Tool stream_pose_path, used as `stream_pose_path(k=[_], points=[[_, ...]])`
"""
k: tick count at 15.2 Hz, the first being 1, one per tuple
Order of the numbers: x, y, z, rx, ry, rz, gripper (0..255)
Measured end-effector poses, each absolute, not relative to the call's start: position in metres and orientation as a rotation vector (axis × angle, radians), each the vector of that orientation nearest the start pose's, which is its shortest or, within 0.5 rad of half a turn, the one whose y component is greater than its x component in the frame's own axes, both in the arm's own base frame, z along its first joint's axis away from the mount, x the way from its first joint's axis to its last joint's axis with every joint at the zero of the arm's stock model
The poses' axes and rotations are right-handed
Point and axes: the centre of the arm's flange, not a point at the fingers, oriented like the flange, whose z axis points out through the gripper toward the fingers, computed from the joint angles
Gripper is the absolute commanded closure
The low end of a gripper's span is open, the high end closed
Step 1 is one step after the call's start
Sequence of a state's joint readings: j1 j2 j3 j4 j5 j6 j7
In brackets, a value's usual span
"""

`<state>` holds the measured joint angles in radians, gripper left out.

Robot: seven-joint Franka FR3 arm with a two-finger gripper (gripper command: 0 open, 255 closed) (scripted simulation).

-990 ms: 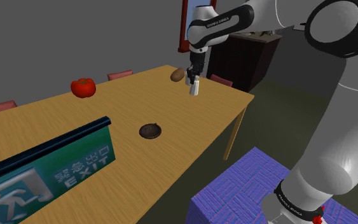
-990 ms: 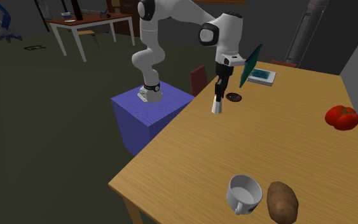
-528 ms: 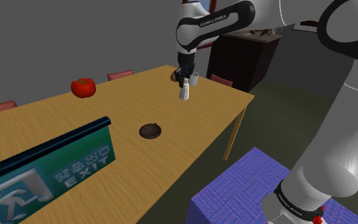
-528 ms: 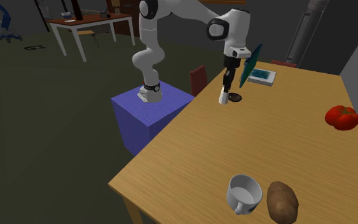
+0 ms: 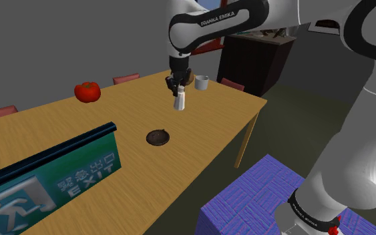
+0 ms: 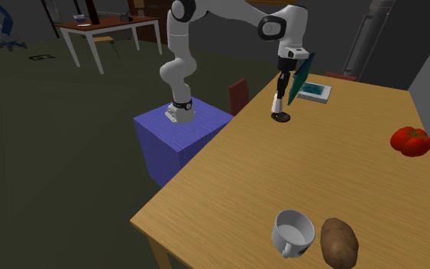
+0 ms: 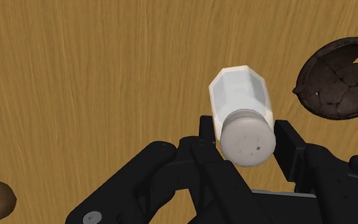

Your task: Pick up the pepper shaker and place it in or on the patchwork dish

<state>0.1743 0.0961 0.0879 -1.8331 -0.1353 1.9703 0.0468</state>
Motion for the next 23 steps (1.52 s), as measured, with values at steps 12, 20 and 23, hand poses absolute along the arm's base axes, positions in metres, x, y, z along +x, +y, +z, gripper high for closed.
stream_pose_path(k=[12, 20, 23], points=[[0.554, 0.268, 0.47, -3.222, -0.428, -0.095, 255], [0.553, 0.268, 0.43, -3.222, -0.427, -0.095, 255], [0.553, 0.269, 0.414, -3.222, -0.427, -0.095, 255]])
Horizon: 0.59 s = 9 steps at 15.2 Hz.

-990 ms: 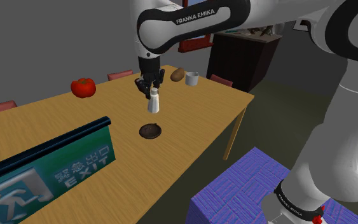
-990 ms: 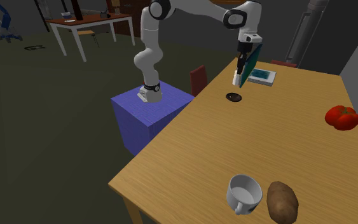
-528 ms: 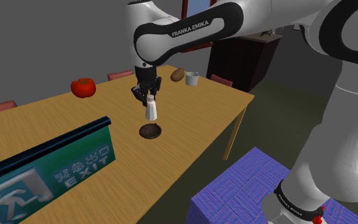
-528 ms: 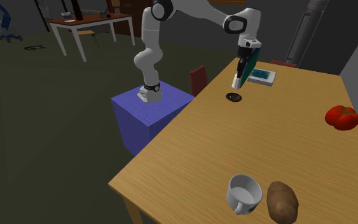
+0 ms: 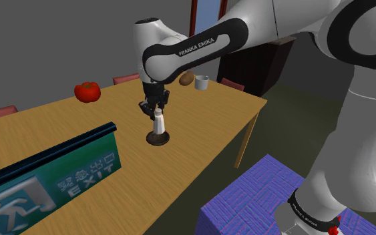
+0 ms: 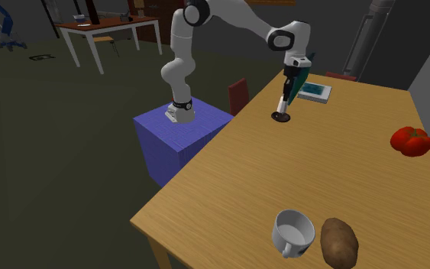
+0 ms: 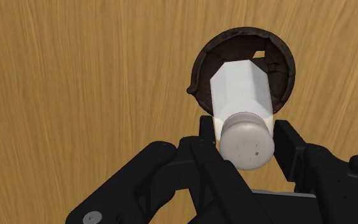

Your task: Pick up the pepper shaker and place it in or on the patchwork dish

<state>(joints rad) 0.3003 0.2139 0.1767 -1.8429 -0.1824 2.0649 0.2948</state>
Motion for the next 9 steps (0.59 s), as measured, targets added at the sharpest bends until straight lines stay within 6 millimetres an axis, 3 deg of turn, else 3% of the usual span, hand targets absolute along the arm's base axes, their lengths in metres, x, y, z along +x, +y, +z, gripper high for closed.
stream_pose_path(k=[4, 9], points=[[0.554, 0.268, 0.392, -3.222, -0.427, -0.095, 255], [0.553, 0.269, 0.387, -3.222, -0.427, -0.095, 255]])
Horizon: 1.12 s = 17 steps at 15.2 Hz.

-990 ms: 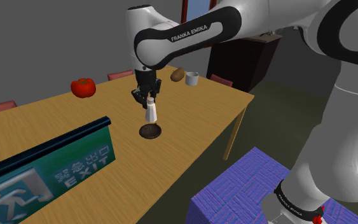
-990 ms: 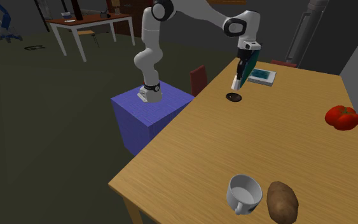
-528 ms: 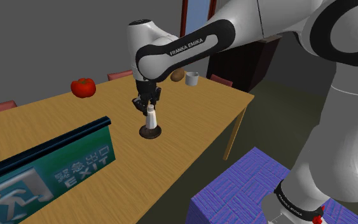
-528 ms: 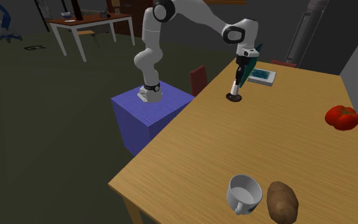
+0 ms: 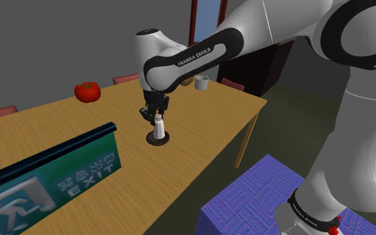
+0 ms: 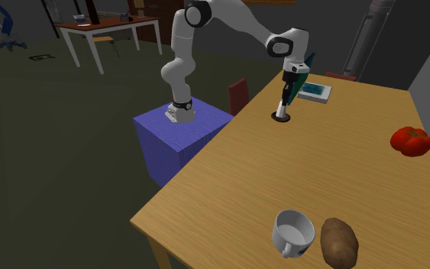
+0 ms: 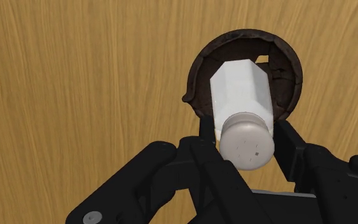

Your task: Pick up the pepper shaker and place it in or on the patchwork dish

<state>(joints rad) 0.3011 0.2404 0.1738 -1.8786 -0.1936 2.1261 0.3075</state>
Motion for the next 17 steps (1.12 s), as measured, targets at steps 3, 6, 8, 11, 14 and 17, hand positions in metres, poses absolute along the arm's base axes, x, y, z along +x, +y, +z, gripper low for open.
stream_pose_path(k=[3, 6, 8, 11, 14, 17], points=[[0.553, 0.269, 0.386, -3.222, -0.427, -0.095, 0], [0.553, 0.269, 0.386, -3.222, -0.427, -0.096, 0], [0.553, 0.269, 0.386, -3.222, -0.427, -0.096, 0], [0.553, 0.271, 0.402, -3.222, -0.427, -0.097, 0], [0.551, 0.274, 0.431, -3.221, -0.427, -0.098, 0], [0.55, 0.274, 0.435, -3.222, -0.427, -0.096, 0]])
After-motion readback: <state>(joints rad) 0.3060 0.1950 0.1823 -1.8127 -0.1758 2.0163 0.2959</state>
